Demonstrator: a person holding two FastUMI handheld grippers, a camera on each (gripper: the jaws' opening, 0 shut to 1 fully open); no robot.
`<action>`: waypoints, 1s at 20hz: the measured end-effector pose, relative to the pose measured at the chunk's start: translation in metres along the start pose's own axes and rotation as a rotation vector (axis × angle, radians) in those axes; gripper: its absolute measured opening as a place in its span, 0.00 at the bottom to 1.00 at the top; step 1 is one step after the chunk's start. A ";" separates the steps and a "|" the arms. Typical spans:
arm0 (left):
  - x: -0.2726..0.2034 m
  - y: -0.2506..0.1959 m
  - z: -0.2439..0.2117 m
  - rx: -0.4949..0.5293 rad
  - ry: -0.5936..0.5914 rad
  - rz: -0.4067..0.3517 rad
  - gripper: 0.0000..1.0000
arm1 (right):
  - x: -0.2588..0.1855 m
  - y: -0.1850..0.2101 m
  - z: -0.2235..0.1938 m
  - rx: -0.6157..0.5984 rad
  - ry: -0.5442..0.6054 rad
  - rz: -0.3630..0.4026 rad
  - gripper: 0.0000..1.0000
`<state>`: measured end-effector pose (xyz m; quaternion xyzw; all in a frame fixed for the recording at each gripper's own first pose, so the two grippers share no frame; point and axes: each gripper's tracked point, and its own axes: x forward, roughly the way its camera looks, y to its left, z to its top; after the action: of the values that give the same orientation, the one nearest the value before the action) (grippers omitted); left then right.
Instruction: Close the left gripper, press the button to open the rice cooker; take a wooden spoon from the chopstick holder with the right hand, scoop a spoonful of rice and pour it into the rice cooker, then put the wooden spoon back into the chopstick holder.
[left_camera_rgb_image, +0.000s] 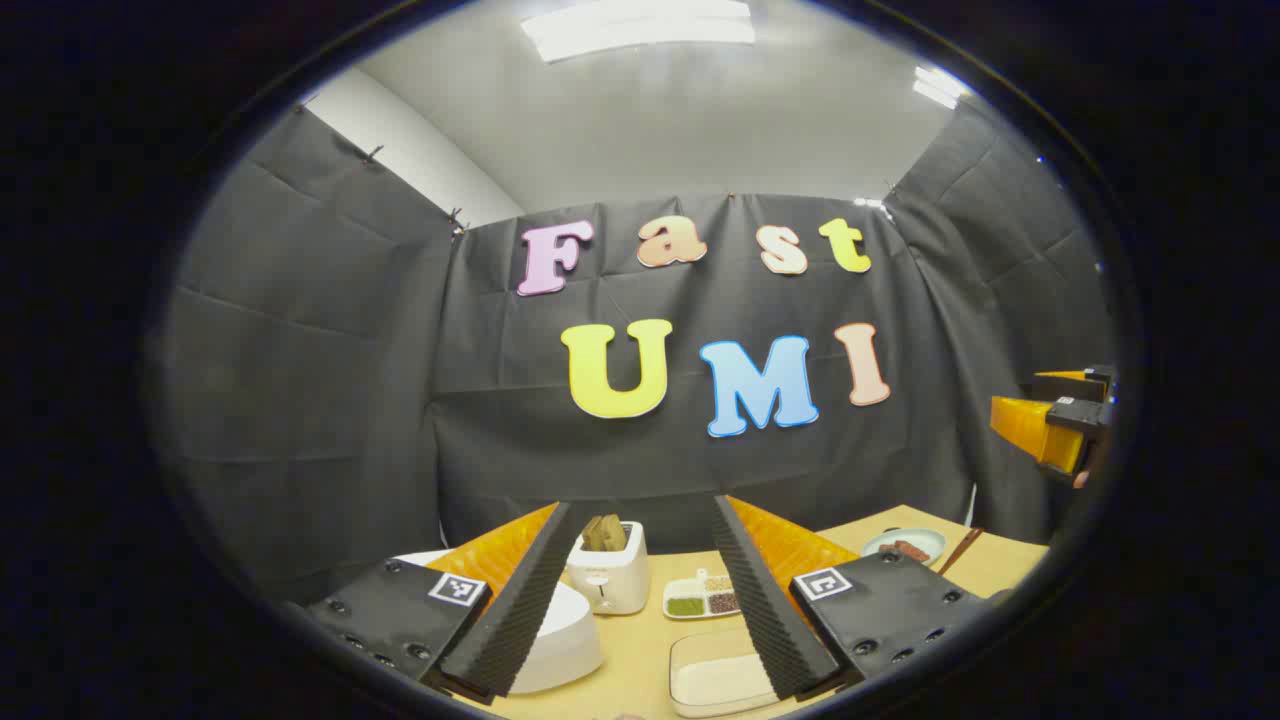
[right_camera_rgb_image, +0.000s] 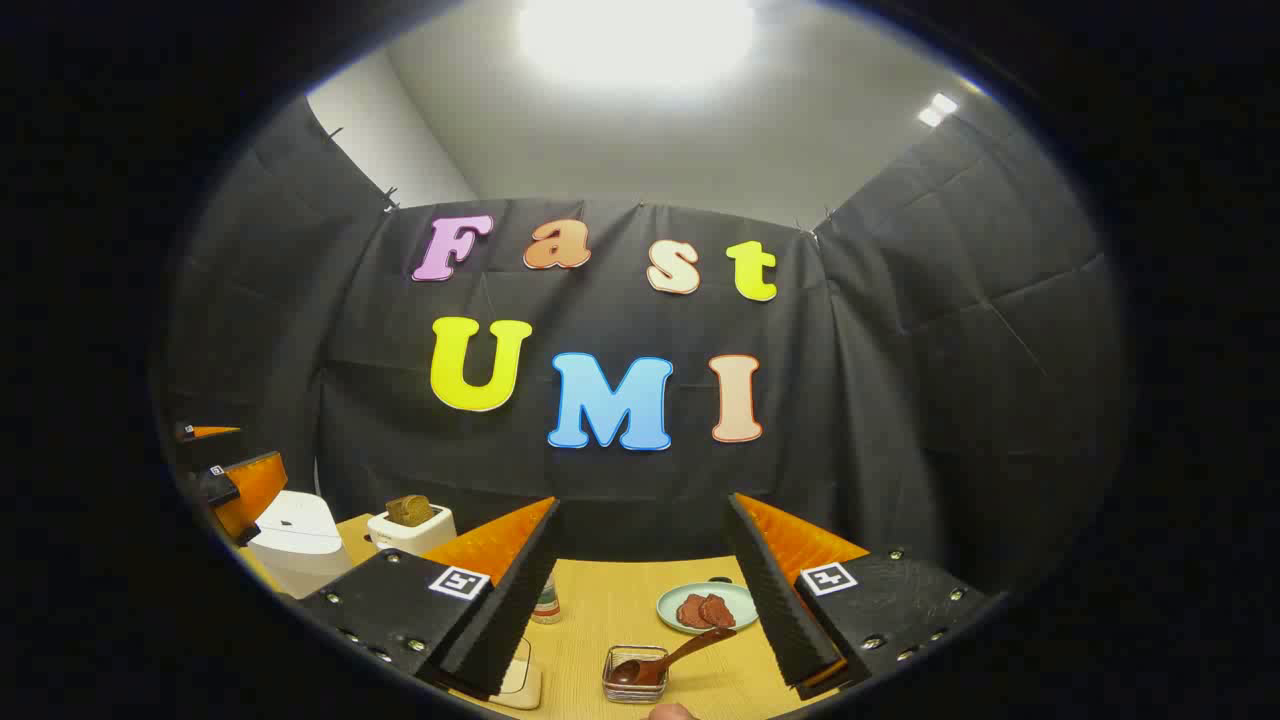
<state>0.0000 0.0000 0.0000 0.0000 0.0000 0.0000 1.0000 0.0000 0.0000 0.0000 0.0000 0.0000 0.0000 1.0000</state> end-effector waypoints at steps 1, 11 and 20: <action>-0.002 0.000 0.000 -0.001 -0.003 0.003 0.96 | 0.000 0.000 0.000 0.000 -0.003 0.001 0.97; -0.013 0.008 0.005 -0.004 -0.003 0.021 0.96 | -0.009 0.002 0.004 -0.008 -0.014 0.011 0.97; -0.017 0.012 0.014 -0.008 -0.009 0.032 0.96 | -0.013 0.006 0.004 -0.003 -0.013 0.031 0.97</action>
<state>-0.0166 0.0121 0.0141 -0.0039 -0.0047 0.0161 0.9999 -0.0134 0.0057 0.0041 -0.0016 -0.0063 0.0153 0.9999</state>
